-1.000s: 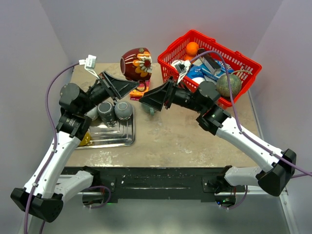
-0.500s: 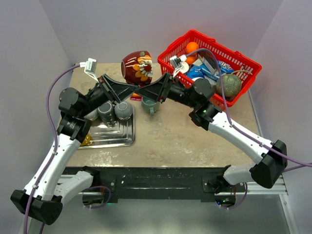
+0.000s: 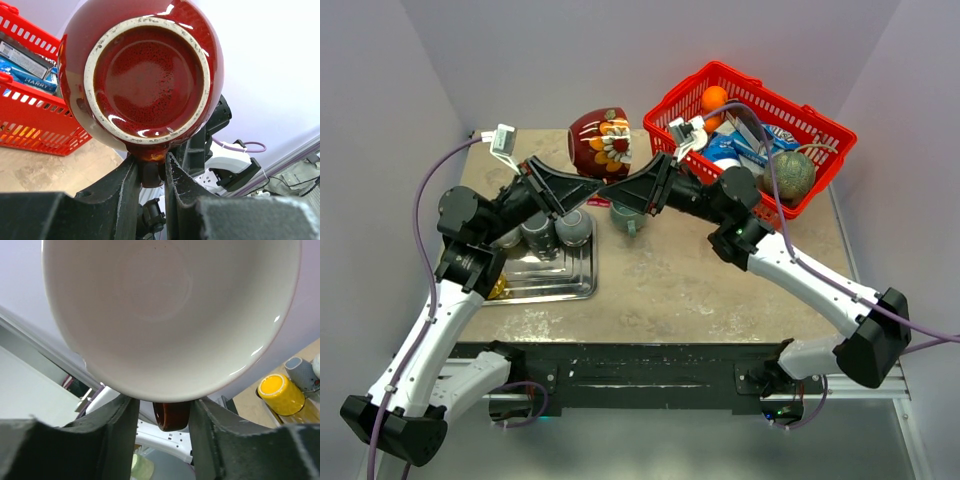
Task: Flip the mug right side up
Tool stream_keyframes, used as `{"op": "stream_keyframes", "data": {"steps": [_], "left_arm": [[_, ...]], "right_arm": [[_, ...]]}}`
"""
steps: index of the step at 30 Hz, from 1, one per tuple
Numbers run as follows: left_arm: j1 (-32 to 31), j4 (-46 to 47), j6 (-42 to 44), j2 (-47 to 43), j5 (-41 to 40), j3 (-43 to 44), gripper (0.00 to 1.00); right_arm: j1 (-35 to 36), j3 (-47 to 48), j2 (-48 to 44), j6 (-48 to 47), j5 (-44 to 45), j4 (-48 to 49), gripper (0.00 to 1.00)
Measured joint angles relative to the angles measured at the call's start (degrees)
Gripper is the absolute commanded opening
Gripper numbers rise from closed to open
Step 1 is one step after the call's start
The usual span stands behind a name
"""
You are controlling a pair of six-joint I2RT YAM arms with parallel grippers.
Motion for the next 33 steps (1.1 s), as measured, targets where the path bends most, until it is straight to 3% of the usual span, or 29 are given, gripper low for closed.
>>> {"op": "stream_keyframes", "data": {"steps": [3, 8, 12, 16, 17, 19, 20, 24, 25, 26, 33], "left_arm": [[0.02, -0.44, 0.02, -0.02, 0.20, -0.13, 0.00], [-0.11, -0.55, 0.00, -0.33, 1.16, -0.15, 0.00], [-0.09, -0.33, 0.11, -0.76, 1.70, -0.28, 0.00], [-0.11, -0.22, 0.11, -1.07, 1.70, -0.52, 0.01], [-0.09, -0.24, 0.22, -1.11, 1.75, -0.66, 0.20], [-0.11, -0.59, 0.63, -1.14, 1.75, -0.74, 0.43], [-0.11, -1.05, 1.14, -1.14, 1.64, -0.74, 0.60], [-0.11, -3.02, 4.17, -1.70, 0.98, -0.72, 0.78], [-0.13, -3.58, 4.66, -1.90, 0.92, -0.72, 0.92], [-0.22, -4.31, 5.33, -2.03, 0.76, -0.72, 0.99], [-0.31, -15.56, 11.72, -0.59, -3.89, 2.49, 0.99]], "right_arm": [[0.00, -0.81, -0.59, -0.72, -0.55, -0.07, 0.44], [-0.04, -1.77, -1.49, -1.25, -1.14, -0.09, 0.30], [-0.04, -1.81, -1.53, -1.16, -1.84, 0.04, 0.00], [-0.04, -1.79, -1.84, -1.36, -1.81, -0.52, 0.00], [-0.04, -1.81, -1.88, -1.46, -1.81, -0.90, 0.00], [-0.04, -1.81, -2.10, -1.92, -1.51, -1.79, 0.00], [-0.04, -1.81, -2.25, -2.21, -1.25, -2.38, 0.00], [-0.04, -2.40, -3.26, -3.61, 0.24, -6.64, 0.00], [-0.04, -2.62, -3.45, -4.00, 0.87, -7.76, 0.00], [-0.07, -2.67, -3.61, -4.52, 1.40, -8.96, 0.00], [0.11, -1.33, -6.47, -14.16, 10.78, -25.62, 0.00]]}}
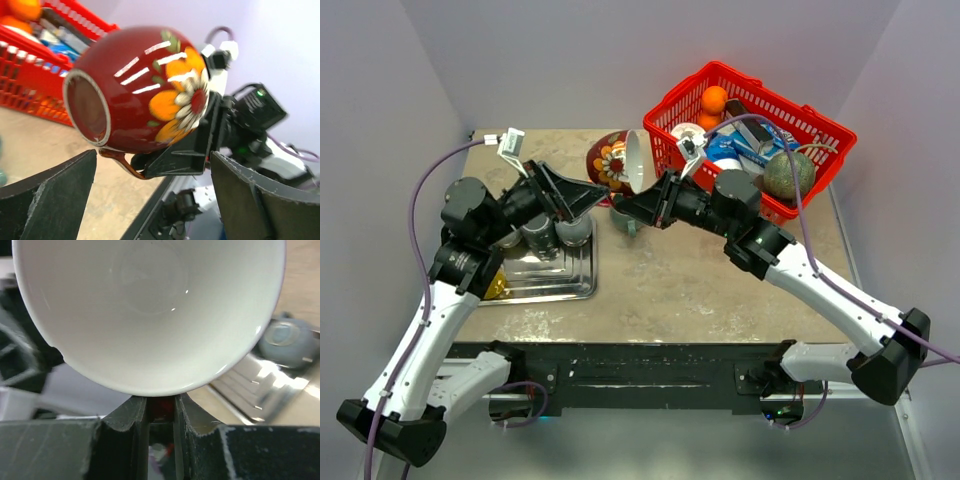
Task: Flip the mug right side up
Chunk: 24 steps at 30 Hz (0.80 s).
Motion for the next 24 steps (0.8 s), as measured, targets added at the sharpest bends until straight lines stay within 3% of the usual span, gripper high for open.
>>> {"op": "stream_keyframes", "data": {"steps": [11, 17, 24], "left_arm": [[0.00, -20.55, 11.10, 3.72, -15.37, 6.10, 0.99], [0.00, -24.92, 13.73, 5.79, -18.84, 6.23, 0.99], [0.00, -28.04, 15.19, 6.97, -21.57, 6.40, 0.99]], "right_arm": [[-0.33, 3.37, -0.55, -16.35, 29.99, -33.62, 0.00], [-0.61, -0.11, 2.40, -18.69, 37.05, -38.36, 0.00], [-0.59, -3.19, 12.24, -21.00, 41.62, -39.19, 0.00]]}}
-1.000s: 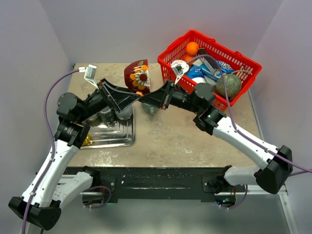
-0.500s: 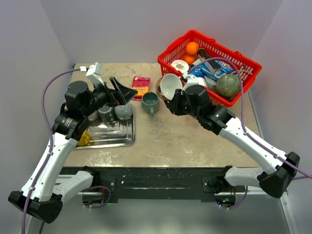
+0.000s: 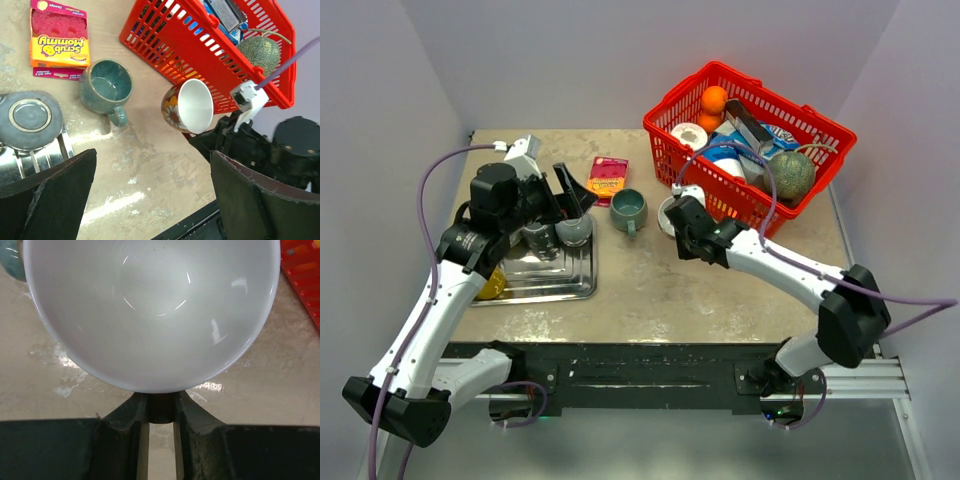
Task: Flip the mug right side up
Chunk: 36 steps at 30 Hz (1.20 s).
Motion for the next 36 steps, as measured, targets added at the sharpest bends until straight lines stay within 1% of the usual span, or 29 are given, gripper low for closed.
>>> {"op": "stream_keyframes", "data": {"steps": [4, 8, 17, 28, 30, 31, 34, 35, 36], "left_arm": [[0.00, -0.74, 0.26, 0.02, -0.68, -0.02, 0.99], [0.00, -1.79, 0.37, -0.17, -1.88, -0.07, 0.99], [0.00, -5.25, 1.57, -1.18, -5.95, -0.09, 0.99], [0.00, -9.73, 1.70, -1.66, -12.00, -0.17, 0.99], [0.00, -10.80, 1.70, -1.49, -13.18, -0.17, 0.99], [0.00, -11.41, 1.70, -1.38, -13.86, -0.22, 0.99], [0.00, -12.33, 1.68, -1.29, -14.93, -0.68, 0.99], [0.00, -12.70, 1.68, -1.29, -15.19, -0.79, 0.99], [0.00, -12.76, 1.68, -1.29, -15.39, -1.01, 0.99]], "right_arm": [[-0.31, -0.02, 4.98, 0.17, 1.31, 0.46, 0.00], [-1.60, 0.02, 8.70, 0.48, 0.85, 1.88, 0.00], [-4.35, 0.33, 14.27, 0.44, -0.90, 7.30, 0.00], [-6.62, 8.09, 22.05, -0.26, -1.22, 9.84, 0.01], [-6.75, 8.85, 22.67, -0.24, -1.36, 9.86, 0.09], [-6.82, 9.22, 22.86, -0.26, -1.53, 9.75, 0.19], [-7.10, 10.08, 23.32, -0.26, -2.14, 9.31, 0.36], [-7.19, 10.47, 23.52, -0.24, -2.16, 9.33, 0.47], [-7.21, 10.88, 23.61, -0.24, -2.19, 9.40, 0.52]]}}
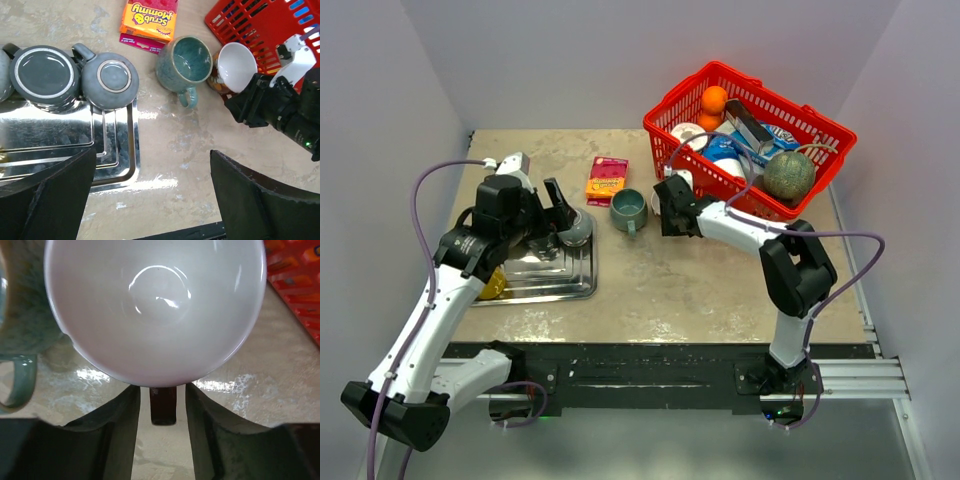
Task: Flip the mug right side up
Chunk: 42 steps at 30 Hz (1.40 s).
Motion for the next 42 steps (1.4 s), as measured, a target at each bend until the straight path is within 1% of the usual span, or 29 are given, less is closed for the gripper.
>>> {"op": "stream_keyframes", "data": {"steps": [1, 2, 4, 6, 8, 9, 14, 18, 22, 24, 27, 28, 30, 34, 39, 42], "left_arm": [[0.00, -0.07, 0.00, 0.00, -0.11, -0.17, 0.99], [0.00, -0.13, 0.00, 0.00, -0.31, -0.44, 0.99], [0.00, -0.37, -0.02, 0.00, -0.46, -0.87, 0.99], [0.00, -0.39, 0.00, 0.02, -0.61, -1.27, 0.99], [0.00, -0.55, 0.02, 0.22, -0.83, -1.68, 0.99], [0.00, -0.52, 0.02, 0.39, -0.90, -1.97, 0.99], [0.00, -0.39, 0.04, 1.55, -1.01, -4.59, 0.99], [0.00, -0.22, 0.00, 2.86, -1.22, -6.71, 0.99], [0.00, -0.17, -0.04, 4.00, -3.28, -7.72, 0.99], [0.00, -0.70, -0.44, 4.50, -5.79, -7.76, 0.99], [0.48, -3.74, -2.03, 5.68, -12.59, -7.15, 0.99], [1.22, -4.70, -2.25, 6.10, -14.14, -6.82, 0.99], [4.85, -5.92, -2.64, 6.54, -16.28, -6.43, 0.99], [15.17, -6.64, -3.02, 5.70, -18.86, -6.67, 0.99], [22.16, -6.64, -3.63, 2.97, -22.10, -8.48, 0.99], [27.69, -6.25, -3.69, 2.67, -23.76, -10.38, 0.99]], "right_arm": [[-0.11, 0.57, 0.00, -0.04, 0.02, 0.04, 0.55], [-0.20, 1.38, 0.00, -0.15, -0.02, 0.07, 0.62], [-0.24, 2.73, 0.00, -0.11, 0.00, 0.28, 0.72], [-0.31, 3.50, -0.07, 0.02, -0.09, 0.31, 0.80], [-0.42, 3.85, -0.13, 0.24, -0.24, 0.20, 0.84], [-0.44, 3.87, -0.24, 0.35, -0.39, 0.15, 0.87], [-0.55, 3.87, -3.10, 0.94, -1.70, -1.75, 0.92], [-0.55, 3.87, -9.05, 1.55, -3.32, -3.17, 0.94], [-0.55, 3.87, -15.67, 1.99, -5.60, -3.39, 0.94], [-0.55, 3.85, -18.21, 2.25, -6.56, -3.43, 0.94], [-0.55, 3.02, -21.11, 2.78, -7.80, -3.63, 0.94], [-0.55, 2.49, -21.81, 2.93, -8.15, -3.85, 0.94], [-0.57, 1.44, -22.64, 3.30, -8.85, -4.24, 0.94], [-0.55, -0.26, -22.49, 3.82, -9.53, -6.14, 0.94], [-0.55, -0.66, -22.47, 3.96, -10.56, -7.69, 0.94], [-0.55, -0.66, -22.47, 3.93, -10.75, -8.76, 0.94]]}}
